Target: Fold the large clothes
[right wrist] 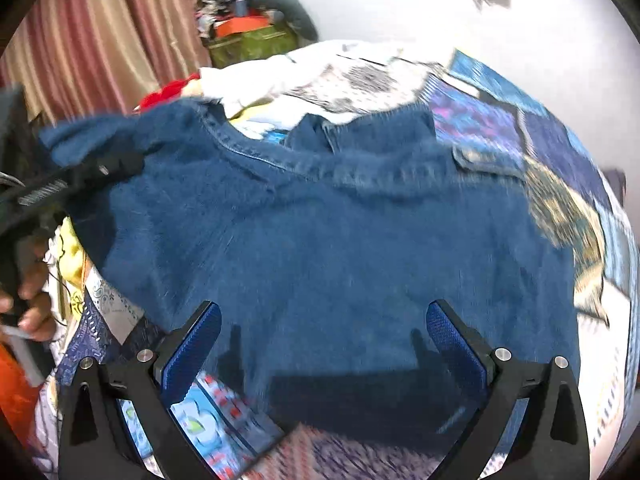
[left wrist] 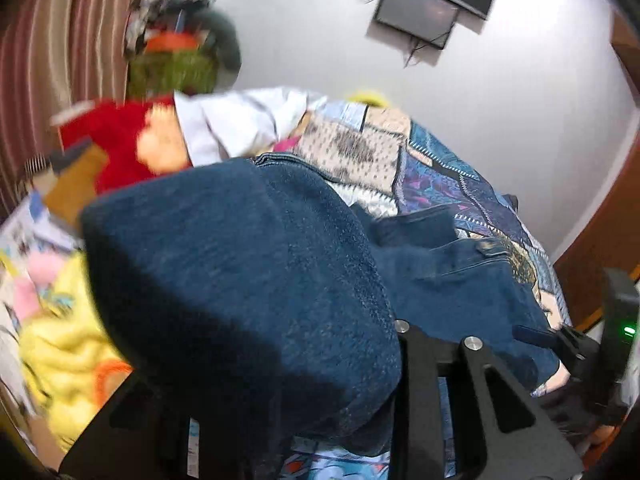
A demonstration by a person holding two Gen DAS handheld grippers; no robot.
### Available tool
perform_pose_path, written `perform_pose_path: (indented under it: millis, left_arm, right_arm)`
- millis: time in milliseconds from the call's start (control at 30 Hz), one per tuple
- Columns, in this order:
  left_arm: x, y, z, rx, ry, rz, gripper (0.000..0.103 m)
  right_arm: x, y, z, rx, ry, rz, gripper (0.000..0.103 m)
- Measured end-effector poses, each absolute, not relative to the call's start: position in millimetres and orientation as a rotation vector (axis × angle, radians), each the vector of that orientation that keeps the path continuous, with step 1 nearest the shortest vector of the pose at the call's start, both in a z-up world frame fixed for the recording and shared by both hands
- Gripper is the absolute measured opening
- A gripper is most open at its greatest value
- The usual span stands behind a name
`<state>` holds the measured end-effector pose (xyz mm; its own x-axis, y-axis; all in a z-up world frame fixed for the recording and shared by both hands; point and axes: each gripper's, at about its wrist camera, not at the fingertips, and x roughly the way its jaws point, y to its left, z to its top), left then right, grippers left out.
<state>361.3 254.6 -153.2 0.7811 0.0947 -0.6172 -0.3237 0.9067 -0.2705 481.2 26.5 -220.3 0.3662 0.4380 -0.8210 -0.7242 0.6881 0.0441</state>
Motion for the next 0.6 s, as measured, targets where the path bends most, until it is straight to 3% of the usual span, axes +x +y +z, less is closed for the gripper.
perform_pose_path:
  millis: [267,400,600]
  left_arm:
    - [363,254,-153,-0.270,0.668,0.282,0.026]
    - [370,249,-145,-0.258,0.646,0.279,0.025]
    - [402,203,-111,-0.172,0.589,0.217,0.020]
  right_arm:
    - [492,92,-292,-0.360,1.206,0.847,0.103]
    - [497,88,-280,-0.342,1.230,0.861,0.102]
    - [510,-4,-219,-0.023,1.143,0.799,0.101]
